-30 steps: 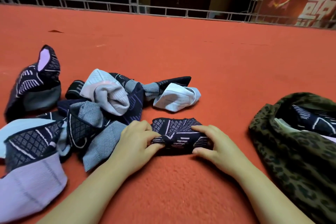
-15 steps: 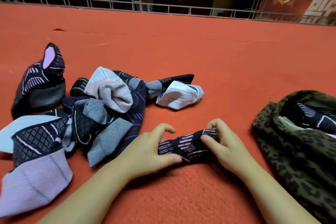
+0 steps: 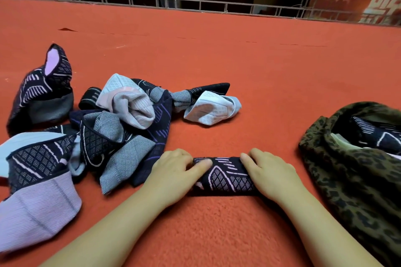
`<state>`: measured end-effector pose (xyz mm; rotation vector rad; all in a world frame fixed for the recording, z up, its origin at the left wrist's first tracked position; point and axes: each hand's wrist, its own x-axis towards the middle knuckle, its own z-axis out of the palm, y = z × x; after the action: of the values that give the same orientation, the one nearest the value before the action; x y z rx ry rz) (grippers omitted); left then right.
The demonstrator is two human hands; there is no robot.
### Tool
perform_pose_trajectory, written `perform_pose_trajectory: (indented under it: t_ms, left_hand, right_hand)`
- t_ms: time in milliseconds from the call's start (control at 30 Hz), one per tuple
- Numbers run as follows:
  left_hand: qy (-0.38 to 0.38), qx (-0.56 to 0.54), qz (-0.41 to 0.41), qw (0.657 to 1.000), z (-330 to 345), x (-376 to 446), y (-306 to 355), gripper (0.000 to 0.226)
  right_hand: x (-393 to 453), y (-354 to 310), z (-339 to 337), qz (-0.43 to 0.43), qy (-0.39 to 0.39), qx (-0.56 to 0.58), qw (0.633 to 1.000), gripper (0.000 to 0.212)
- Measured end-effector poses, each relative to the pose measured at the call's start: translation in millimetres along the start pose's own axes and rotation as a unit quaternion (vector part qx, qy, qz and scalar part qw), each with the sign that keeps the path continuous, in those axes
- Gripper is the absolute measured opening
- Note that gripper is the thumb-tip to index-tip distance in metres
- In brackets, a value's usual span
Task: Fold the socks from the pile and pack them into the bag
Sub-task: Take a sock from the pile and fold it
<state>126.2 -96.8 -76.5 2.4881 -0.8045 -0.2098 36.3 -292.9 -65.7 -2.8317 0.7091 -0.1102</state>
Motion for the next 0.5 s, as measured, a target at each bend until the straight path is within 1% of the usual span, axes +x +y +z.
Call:
perform_pose_trajectory:
  t_ms: [33, 67, 133, 167, 233, 267, 300, 367, 433, 500]
  left_hand:
    - [-0.01, 0.02, -0.006, 1.0, 1, 0, 2, 0.076]
    - [-0.017, 0.039, -0.009, 0.999, 2, 0, 3, 0.077]
    - [-0.027, 0.054, -0.011, 0.998, 3, 2, 5, 0.071]
    - [-0.04, 0.055, -0.016, 0.998, 3, 2, 5, 0.073]
    - [-0.065, 0.054, -0.024, 0.996, 3, -1, 8, 0.089]
    - [-0.066, 0.014, -0.024, 0.997, 3, -3, 9, 0.089]
    - [-0.058, -0.07, -0.028, 0.996, 3, -6, 9, 0.076]
    - [-0.026, -0.249, -0.036, 0.968, 5, -12, 16, 0.043]
    - [0.013, -0.349, -0.025, 0.937, 7, -17, 30, 0.034]
    - [0.047, -0.421, -0.02, 0.906, 6, -21, 53, 0.029]
  right_hand:
    - [-2, -2, 0, -0.006, -0.004, -0.008, 1.0, 0.046]
    - [-4, -5, 1, -0.012, -0.007, -0.019, 1.0, 0.049]
    - [-5, -7, 2, -0.018, -0.012, -0.046, 0.999, 0.054]
    - [-5, -8, 2, -0.02, -0.014, -0.05, 0.998, 0.055]
    - [-7, -9, 1, -0.027, -0.014, -0.006, 1.0, 0.053]
    - [-8, -10, 2, -0.032, -0.009, 0.045, 0.998, 0.05]
    - [-11, -11, 2, -0.031, -0.003, 0.103, 0.994, 0.047]
    - [-19, -12, 0, -0.015, 0.014, 0.228, 0.974, 0.038]
    - [-31, -8, -11, 0.008, 0.041, 0.336, 0.941, 0.028]
    - [-44, 2, -28, 0.013, 0.074, 0.383, 0.921, 0.024]
